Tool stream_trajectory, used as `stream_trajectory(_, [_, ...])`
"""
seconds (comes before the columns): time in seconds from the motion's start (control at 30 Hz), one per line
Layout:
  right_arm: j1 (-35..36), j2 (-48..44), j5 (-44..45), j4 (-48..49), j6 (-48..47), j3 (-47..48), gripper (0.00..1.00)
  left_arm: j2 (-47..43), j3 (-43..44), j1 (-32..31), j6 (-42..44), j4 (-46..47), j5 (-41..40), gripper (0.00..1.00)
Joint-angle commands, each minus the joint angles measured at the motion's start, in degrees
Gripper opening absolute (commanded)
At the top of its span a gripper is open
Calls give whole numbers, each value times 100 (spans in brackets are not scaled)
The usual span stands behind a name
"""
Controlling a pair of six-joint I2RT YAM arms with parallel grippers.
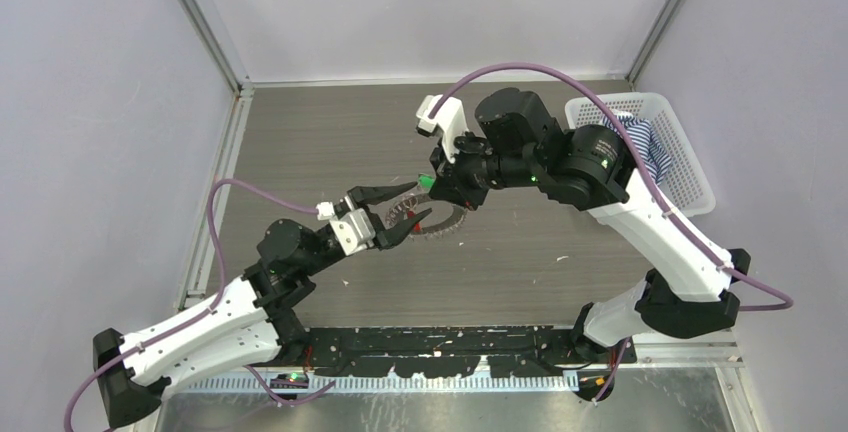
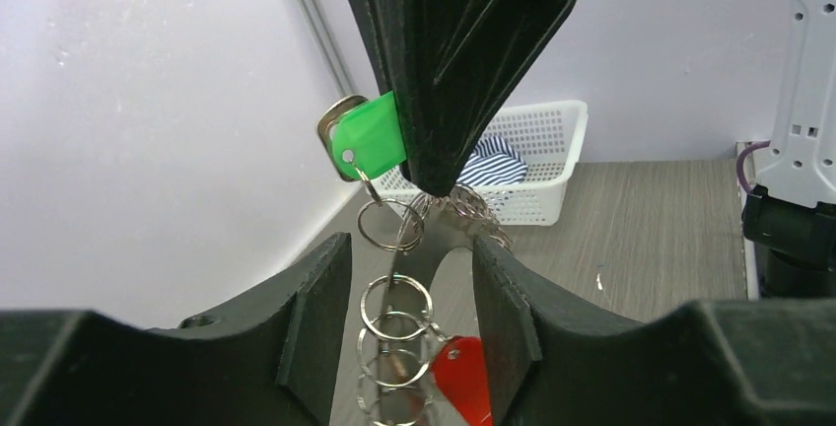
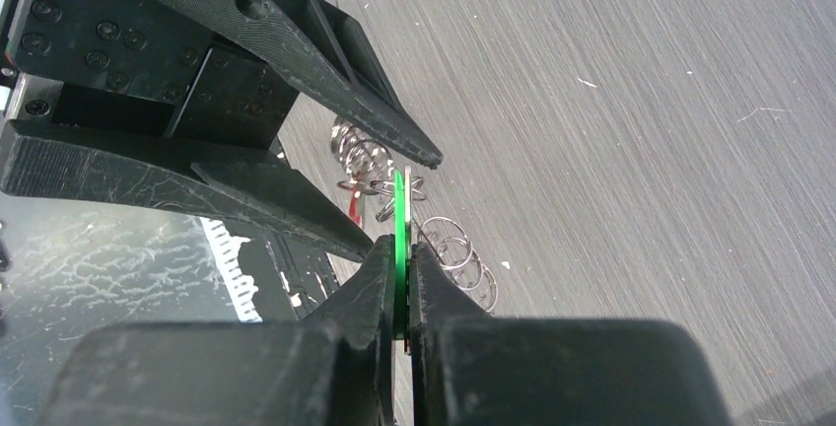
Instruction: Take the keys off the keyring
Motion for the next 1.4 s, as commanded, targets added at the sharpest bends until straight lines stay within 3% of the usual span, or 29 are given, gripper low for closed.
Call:
stream_trajectory(0.0, [62,16,-60,182,25,383,1,-28,51,-43,410,510,111,50])
stream_trajectory(0.33, [74,22,-366,143,2,523,1,86,68,-74,817,899,-119,48])
stream_trajectory(0.87, [120,-106,-545,164,73,604,1,147,248,-74,729,727,482,42])
stream_trajectory(1.37, [126,-339,-361,313,125,487,1,109,131,-82,530,842,380,17])
